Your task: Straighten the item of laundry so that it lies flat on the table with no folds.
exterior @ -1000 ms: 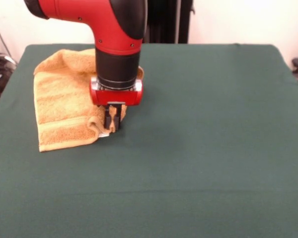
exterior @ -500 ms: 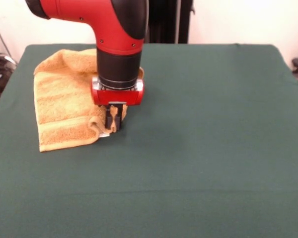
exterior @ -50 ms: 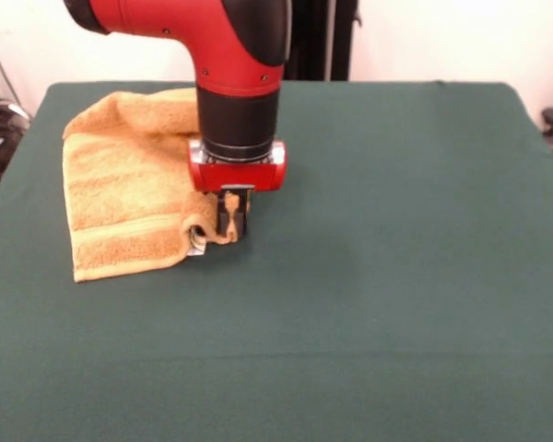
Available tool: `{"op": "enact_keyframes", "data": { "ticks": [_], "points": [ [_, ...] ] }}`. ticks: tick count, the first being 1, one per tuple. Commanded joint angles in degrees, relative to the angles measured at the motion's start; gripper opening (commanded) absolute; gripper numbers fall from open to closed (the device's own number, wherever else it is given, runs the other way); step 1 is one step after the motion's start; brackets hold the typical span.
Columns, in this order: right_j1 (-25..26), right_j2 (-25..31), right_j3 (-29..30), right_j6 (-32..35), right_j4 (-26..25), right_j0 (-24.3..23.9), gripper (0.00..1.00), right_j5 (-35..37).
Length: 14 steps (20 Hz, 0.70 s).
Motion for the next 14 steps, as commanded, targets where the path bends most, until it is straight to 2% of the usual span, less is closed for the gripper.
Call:
{"op": "enact_keyframes", "data": {
  "ticks": [1, 5, 7, 10, 14],
  "points": [
    [-0.7, 11.4, 8.8, 8.5, 7.6, 0.1, 0.00, 6.1],
    [-0.9, 14.1, 10.8, 6.8, 10.2, -1.9, 0.00, 6.9],
    [-0.3, 17.6, 13.0, 5.9, 12.0, -4.7, 0.00, 6.3],
    [2.8, 25.6, 16.4, 4.0, 15.2, -10.9, 0.00, 4.8],
    [9.4, 32.8, 16.6, -0.2, 16.0, -16.6, 0.00, 4.7]
  ]
}}
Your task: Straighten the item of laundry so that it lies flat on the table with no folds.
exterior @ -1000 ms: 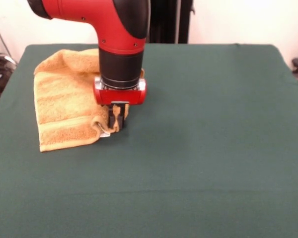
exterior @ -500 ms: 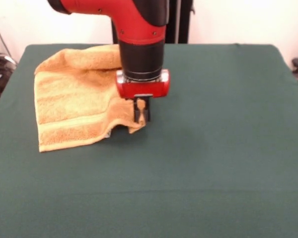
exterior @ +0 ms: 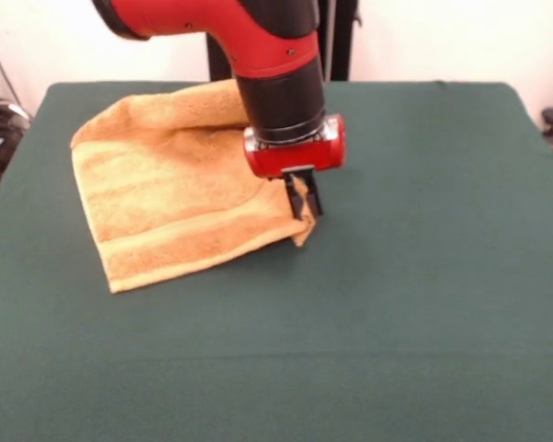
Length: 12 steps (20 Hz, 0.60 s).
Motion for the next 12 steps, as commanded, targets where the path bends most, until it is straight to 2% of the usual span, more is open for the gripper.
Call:
{"op": "enact_keyframes", "data": {
  "ticks": [1, 5, 12],
  "points": [
    [13.0, 20.6, 6.8, -2.0, 5.2, -7.9, 0.00, 3.9],
    [22.2, 27.3, 4.0, -8.0, 3.6, -12.4, 0.00, 4.7],
    [33.4, 34.9, -2.0, -16.2, -1.1, -16.1, 0.00, 7.8]
  ]
}}
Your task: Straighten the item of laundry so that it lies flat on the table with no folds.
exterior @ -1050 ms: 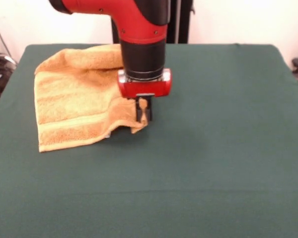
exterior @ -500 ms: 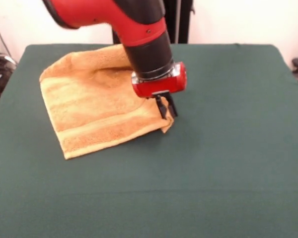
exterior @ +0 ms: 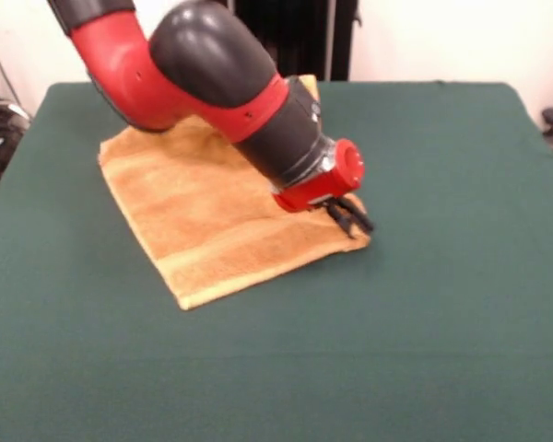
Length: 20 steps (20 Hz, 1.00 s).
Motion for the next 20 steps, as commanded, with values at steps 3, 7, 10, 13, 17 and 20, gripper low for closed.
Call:
{"op": "enact_keyframes", "data": {
  "ticks": [3, 7, 10, 13, 17, 20],
  "points": [
    [11.9, 12.9, -3.8, -12.7, -4.5, 4.2, 0.00, 6.9],
    [-4.4, -0.4, -3.8, -0.8, -9.6, 13.0, 0.00, 4.9],
    [-0.3, 4.6, -3.9, -3.0, -9.3, 10.2, 0.00, 3.6],
    [8.8, 12.3, -5.7, -8.1, -7.7, 6.2, 0.00, 3.7],
    [12.5, 14.7, -11.3, -13.6, -7.4, 5.9, 0.00, 9.4],
    [6.2, 9.2, -14.2, -12.1, -10.4, 8.6, 0.00, 12.8]
  ]
}}
